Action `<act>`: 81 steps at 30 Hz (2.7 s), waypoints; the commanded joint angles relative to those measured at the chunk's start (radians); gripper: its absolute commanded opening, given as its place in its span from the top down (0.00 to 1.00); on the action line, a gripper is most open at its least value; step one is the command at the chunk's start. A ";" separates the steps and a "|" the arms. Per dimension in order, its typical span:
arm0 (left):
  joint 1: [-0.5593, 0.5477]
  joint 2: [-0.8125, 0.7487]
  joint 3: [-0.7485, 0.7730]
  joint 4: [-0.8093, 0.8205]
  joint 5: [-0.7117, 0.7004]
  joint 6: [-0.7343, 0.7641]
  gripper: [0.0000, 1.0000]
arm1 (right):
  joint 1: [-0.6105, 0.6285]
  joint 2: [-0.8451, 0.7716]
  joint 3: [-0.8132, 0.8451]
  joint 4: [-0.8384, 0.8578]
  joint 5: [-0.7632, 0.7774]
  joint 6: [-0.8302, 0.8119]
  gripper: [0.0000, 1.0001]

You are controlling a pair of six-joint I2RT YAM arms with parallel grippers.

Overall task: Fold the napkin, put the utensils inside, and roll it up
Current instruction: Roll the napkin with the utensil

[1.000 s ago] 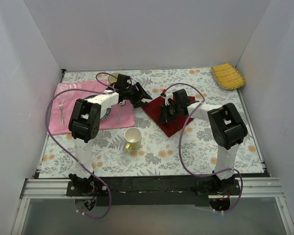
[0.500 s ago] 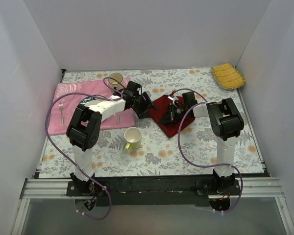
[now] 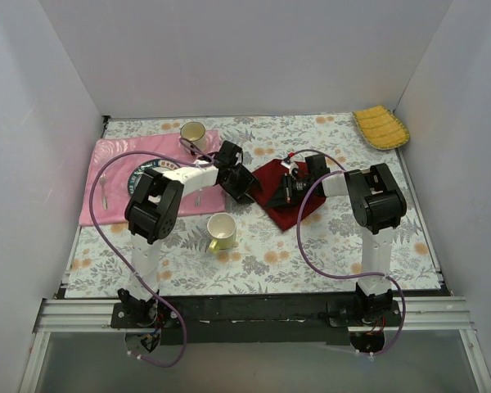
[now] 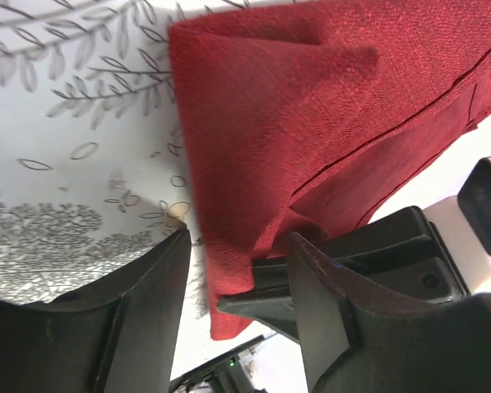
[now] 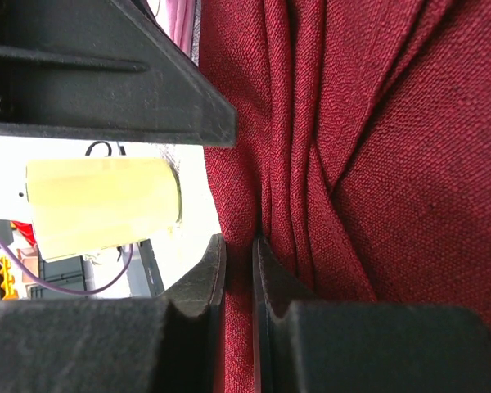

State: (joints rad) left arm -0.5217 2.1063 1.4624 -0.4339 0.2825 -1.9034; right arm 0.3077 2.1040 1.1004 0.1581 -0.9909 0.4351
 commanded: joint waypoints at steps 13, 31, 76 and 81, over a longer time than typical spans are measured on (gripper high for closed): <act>-0.046 0.063 0.009 -0.117 -0.253 -0.060 0.88 | 0.002 0.033 0.001 -0.124 0.055 -0.061 0.99; -0.047 0.156 0.211 -0.425 -0.201 -0.006 1.00 | 0.183 -0.323 0.113 -0.519 0.675 -0.418 0.40; -0.035 0.038 0.135 -0.272 -0.137 0.159 1.00 | 0.502 -0.266 -0.188 -0.029 1.258 -0.426 0.99; -0.003 -0.049 0.000 -0.088 -0.059 0.210 0.70 | 0.426 -0.275 -0.197 -0.045 1.069 -0.375 0.99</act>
State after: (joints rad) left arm -0.5476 2.1498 1.5639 -0.5877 0.1844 -1.7950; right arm 0.8032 1.7943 0.9207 0.1940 0.2768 -0.0319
